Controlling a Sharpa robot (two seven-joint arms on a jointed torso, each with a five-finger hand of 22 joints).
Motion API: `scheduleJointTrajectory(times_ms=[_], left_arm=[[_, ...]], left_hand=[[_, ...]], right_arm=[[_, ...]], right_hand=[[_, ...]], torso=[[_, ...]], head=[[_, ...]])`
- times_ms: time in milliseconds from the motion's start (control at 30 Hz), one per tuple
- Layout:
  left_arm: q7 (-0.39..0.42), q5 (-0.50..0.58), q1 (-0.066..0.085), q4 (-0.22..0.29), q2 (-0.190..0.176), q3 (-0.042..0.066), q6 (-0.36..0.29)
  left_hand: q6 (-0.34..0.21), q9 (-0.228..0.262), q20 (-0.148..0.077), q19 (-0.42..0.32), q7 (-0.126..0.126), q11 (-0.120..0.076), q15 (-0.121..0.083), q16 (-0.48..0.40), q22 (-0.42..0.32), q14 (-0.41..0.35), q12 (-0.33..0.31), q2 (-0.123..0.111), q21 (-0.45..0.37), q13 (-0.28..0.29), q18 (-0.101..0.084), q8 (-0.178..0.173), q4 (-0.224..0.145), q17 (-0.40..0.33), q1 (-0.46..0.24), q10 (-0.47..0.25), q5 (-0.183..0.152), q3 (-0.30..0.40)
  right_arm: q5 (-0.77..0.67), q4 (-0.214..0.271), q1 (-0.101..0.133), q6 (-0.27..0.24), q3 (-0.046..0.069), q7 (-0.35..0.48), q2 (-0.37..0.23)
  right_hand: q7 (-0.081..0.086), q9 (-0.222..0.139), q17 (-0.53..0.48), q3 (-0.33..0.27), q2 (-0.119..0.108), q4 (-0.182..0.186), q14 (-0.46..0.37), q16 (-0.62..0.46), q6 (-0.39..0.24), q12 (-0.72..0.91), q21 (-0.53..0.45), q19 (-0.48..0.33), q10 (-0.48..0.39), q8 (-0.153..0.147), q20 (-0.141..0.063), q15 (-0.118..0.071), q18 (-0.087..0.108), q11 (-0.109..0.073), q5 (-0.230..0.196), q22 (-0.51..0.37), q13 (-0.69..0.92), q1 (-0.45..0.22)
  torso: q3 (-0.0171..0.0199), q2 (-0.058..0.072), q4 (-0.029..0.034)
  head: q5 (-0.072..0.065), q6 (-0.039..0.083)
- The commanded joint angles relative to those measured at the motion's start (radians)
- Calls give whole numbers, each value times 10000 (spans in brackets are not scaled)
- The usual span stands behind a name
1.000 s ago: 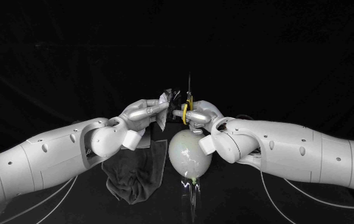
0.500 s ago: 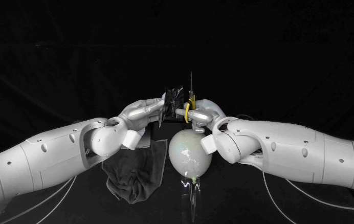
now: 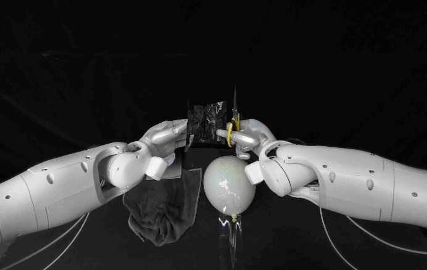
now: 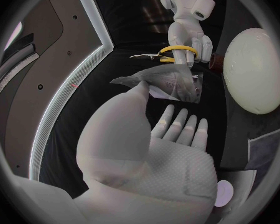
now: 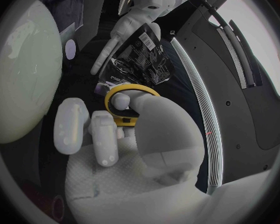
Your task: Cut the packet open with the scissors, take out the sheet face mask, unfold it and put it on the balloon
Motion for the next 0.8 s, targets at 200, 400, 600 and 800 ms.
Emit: scheduleJointTrajectory(times_ms=[200, 400, 600, 800], left_arm=[[291, 632, 21, -48, -105, 11, 452], [443, 1141, 21, -150, -183, 9, 1179], [315, 1301, 21, -187, -170, 5, 1671], [177, 1328, 20, -201, -127, 1, 1839]], left_hand=[[103, 37, -8, 301, 1332, -78, -90, 263, 39, 697, 194, 998, 94, 73, -71, -18, 19, 174, -1730, 976, 7, -965], [-153, -30, 13, 828, 1322, -112, -176, 381, 93, 1102, 119, 1723, 277, 58, -122, -91, 35, 252, -3380, 1224, 8, -1868], [-265, -59, 13, 840, 1343, -114, -174, 338, 62, 1075, 88, 1732, 247, 50, -124, -123, 21, 229, -3966, 1126, 6, -2448], [-309, -72, 8, 974, 1358, -114, -178, 323, 68, 1116, 72, 1317, 275, 40, -116, -135, 24, 229, -3469, 1021, 10, -2524]], right_arm=[[-172, -80, 3, 55, 15, -224, -121], [-264, -114, 3, 107, 16, -407, -197], [-322, -134, 3, 145, 16, -500, -198], [-357, -104, 3, 172, 17, -565, -176]], right_hand=[[-22, 2611, 2192, 115, 47, -29, 905, -16, -145, 4776, -48, -5, 3706, 2077, -54, -218, 114, -328, 23, 634, 1664, -37], [-22, 2675, 2201, 162, 38, -62, 907, -13, -182, 4787, -53, -4, 3709, 2109, -55, -219, 114, -328, 24, 634, 1677, -33], [-21, 2721, 2195, 196, 25, -89, 905, -16, -208, 4796, -58, -4, 3710, 2132, -56, -219, 115, -328, 24, 633, 1688, -31], [-21, 2721, 2195, 196, 25, -89, 905, -16, -208, 4796, -58, -4, 3710, 2132, -56, -219, 115, -328, 24, 633, 1688, -31]], torso=[[2, 0, 4], [-4, 0, -1], [0, 7, 6], [-1, 7, 2]], head=[[28, 37], [56, 62], [71, 71], [77, 74]])
